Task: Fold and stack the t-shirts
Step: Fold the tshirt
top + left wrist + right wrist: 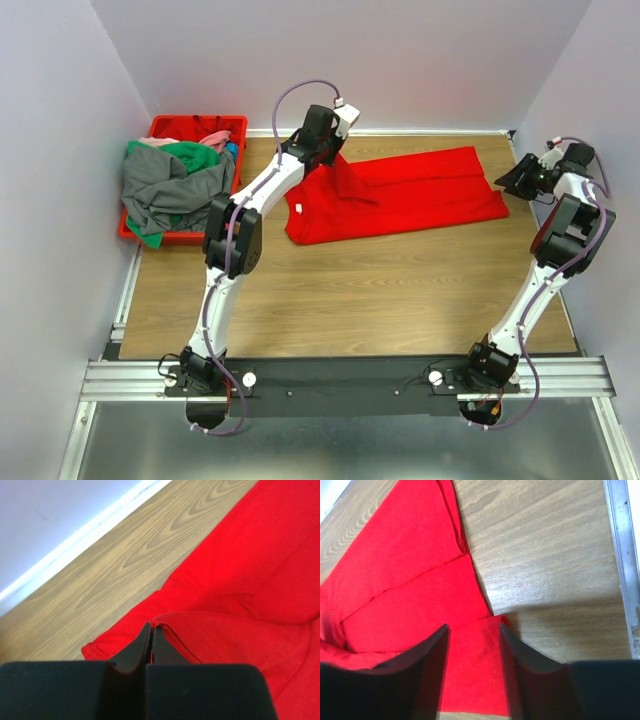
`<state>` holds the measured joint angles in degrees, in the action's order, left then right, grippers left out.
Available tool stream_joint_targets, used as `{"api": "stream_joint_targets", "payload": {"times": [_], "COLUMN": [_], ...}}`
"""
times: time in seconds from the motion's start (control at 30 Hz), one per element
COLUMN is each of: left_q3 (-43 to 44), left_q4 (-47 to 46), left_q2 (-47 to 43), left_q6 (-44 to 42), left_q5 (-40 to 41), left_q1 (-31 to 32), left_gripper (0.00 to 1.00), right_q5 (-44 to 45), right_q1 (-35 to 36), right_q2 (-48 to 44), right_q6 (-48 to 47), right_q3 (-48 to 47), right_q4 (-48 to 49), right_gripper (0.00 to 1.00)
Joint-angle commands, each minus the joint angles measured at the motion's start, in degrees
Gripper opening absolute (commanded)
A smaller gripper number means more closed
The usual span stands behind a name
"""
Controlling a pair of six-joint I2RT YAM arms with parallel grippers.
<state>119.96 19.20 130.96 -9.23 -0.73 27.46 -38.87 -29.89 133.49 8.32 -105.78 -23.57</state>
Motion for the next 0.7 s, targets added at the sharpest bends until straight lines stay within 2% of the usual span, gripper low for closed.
{"api": "stream_joint_targets", "payload": {"times": [0.0,0.1,0.13,0.2,0.23,0.33,0.43,0.53,0.6,0.63,0.67], "left_q3": [3.1,4.8,5.6,6.9,8.2,10.2,11.4,10.7,6.8,1.3,-2.4], "left_q4": [-0.1,0.0,-0.1,0.3,0.5,0.8,0.7,0.0,-1.3,-2.1,-3.3], "left_q2": [4.2,6.1,6.7,8.3,9.2,9.8,8.4,3.3,-3.2,-6.1,-12.9], "left_q6": [2.6,3.4,4.4,5.3,6.2,7.6,8.3,8.4,8.1,8.1,8.3], "left_q5": [-1.3,-3.3,-3.7,-4.8,-5.6,-5.8,-3.2,-0.3,0.2,1.9,2.2], "left_q1": [-1.9,-2.6,-2.7,-3.1,-3.2,-3.6,-4.2,-4.9,-5.2,-5.6,-5.8], "left_gripper": [0.0,0.01,0.05,0.16,0.29,0.43,0.48,0.5,0.51,0.51,0.52], "right_q5": [-0.5,-1.5,-1.6,-2.3,-3.0,-4.3,-5.3,-7.0,-9.4,-9.6,-9.4], "right_q1": [-0.3,-0.3,-0.3,-0.3,-0.3,-0.2,0.6,3.1,6.8,8.6,10.5], "right_q2": [-3.3,-5.7,-6.5,-7.8,-9.3,-12.8,-15.7,-19.6,-21.2,-21.6,-22.0], "right_q6": [-1.5,-3.3,-3.8,-4.7,-5.7,-7.8,-11.9,-18.6,-27.0,-29.3,-31.6], "right_q3": [1.9,4.7,6.5,8.6,10.8,14.2,18.7,22.1,22.1,22.0,21.8], "right_q4": [0.8,0.8,0.8,0.7,0.8,0.6,0.4,-2.3,-7.8,-9.6,-12.4], "right_gripper": [0.58,0.63,0.65,0.67,0.67,0.67,0.68,0.71,0.71,0.71,0.71]}}
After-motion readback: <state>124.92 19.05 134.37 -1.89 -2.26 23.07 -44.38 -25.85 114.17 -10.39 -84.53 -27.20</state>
